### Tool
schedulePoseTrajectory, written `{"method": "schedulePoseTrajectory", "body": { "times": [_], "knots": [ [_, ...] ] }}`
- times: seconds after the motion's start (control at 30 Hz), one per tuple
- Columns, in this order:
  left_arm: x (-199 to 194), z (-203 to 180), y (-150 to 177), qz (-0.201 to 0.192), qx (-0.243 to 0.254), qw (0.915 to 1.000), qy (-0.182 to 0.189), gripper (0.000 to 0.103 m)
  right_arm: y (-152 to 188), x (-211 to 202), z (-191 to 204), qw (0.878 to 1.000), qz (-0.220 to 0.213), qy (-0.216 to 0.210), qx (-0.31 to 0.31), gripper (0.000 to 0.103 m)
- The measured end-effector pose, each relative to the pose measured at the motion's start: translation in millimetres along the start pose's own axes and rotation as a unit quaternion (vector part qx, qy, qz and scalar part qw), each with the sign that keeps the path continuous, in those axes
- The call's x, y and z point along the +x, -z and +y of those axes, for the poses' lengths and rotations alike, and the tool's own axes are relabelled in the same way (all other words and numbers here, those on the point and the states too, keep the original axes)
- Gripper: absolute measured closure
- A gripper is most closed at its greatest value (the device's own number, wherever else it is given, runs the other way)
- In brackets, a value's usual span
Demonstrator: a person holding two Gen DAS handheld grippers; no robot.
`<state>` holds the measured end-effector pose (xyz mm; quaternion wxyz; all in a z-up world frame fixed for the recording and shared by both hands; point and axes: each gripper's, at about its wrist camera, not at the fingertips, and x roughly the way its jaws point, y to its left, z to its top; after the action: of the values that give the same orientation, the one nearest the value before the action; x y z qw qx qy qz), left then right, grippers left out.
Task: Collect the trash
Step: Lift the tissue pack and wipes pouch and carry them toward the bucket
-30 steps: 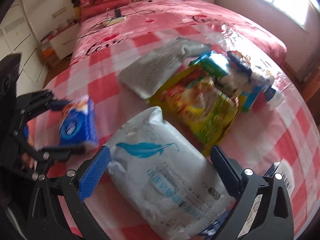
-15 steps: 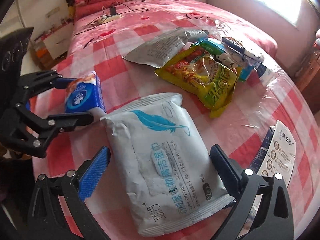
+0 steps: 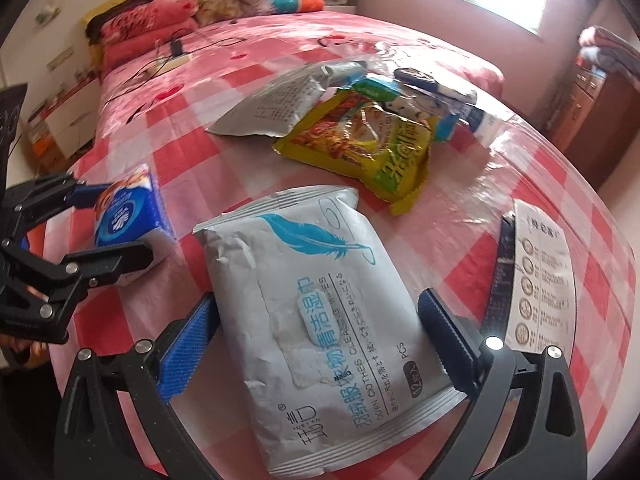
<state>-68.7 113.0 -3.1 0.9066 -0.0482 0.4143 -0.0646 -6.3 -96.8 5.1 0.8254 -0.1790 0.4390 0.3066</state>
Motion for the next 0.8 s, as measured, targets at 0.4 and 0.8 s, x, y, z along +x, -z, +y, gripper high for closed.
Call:
{"method": "schedulePoseTrajectory", "body": {
  "times": [0.4, 0.8],
  "knots": [
    [-17, 8, 16, -0.001, -0.007, 1.0000, 0.006, 0.028, 9, -10, 7, 0.998, -0.011, 0.015, 0.068, 0.014],
    [-39, 15, 31, -0.008, -0.011, 0.9998, 0.014, 0.028, 25, -30, 26, 0.993, -0.029, 0.009, 0.115, 0.017]
  ]
}}
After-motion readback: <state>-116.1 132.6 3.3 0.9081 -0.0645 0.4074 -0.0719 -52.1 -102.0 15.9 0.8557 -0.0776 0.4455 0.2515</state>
